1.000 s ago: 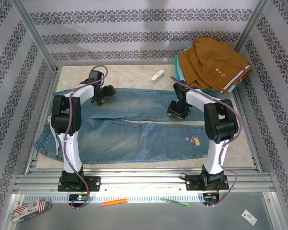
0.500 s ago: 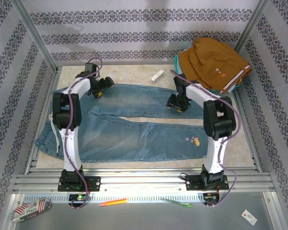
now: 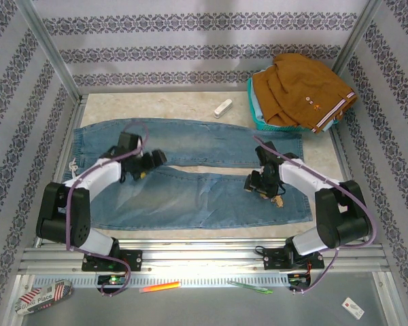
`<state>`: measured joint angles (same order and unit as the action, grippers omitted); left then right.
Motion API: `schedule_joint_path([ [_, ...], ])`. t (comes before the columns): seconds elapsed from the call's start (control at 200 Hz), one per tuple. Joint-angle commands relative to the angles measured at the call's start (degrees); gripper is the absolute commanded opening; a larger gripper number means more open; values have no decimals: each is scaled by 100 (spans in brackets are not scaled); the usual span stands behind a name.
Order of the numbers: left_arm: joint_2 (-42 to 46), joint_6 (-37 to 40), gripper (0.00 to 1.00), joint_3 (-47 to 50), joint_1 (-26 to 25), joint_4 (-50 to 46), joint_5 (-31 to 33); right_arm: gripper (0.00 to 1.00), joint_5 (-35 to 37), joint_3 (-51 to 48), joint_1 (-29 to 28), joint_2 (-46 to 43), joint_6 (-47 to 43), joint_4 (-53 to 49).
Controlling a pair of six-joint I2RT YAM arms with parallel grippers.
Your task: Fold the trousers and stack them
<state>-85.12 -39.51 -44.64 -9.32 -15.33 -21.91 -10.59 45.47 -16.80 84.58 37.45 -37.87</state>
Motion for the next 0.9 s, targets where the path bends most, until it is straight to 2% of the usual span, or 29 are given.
schedule_joint_path([
  [0.0, 61, -388, 89, 592, -25, 752, 32, 54, 114, -81, 96, 82, 130, 288],
  [0.105, 79, -707, 87, 989, -93, 1145, 125, 55, 696, 1, 253, 310, 102, 376],
  [0.31, 403, -1441, 87, 1288, -719, 1013, 916, 55, 27, 700, 1078, 960, -160, 35],
  [0.42, 824, -1926, 86, 1531, -1039, 1064, 1283, 55, 5, 965, 1477, 1173, -317, -85],
  [0.5, 993, -1895, 86, 1435, -1081, 842, 1286, 54, -259, 1008, 1613, 1122, -335, -56],
  [0.624, 1241, -1373, 88, 859, -1078, 11, 1545, 54, -403, 951, 1568, 740, -328, -74],
  [0.719, 1545, -999, 91, 359, -939, -702, 1953, 54, -433, 887, 1434, 338, -347, -144],
  [0.764, 1709, -921, 99, 186, -768, -979, 2040, 54, -471, 843, 1372, 160, -335, -168],
  [0.789, 1803, -896, 100, 93, -645, -1145, 2087, 54, -520, 813, 1338, 59, -334, -178],
  [0.839, 2017, -924, 100, -39, -275, -1498, 2178, 54, -594, 747, 1266, -130, -303, -180],
  [0.894, 2283, -968, 100, -20, 349, -1636, 1956, 54, -672, 651, 1159, -329, -244, -176],
])
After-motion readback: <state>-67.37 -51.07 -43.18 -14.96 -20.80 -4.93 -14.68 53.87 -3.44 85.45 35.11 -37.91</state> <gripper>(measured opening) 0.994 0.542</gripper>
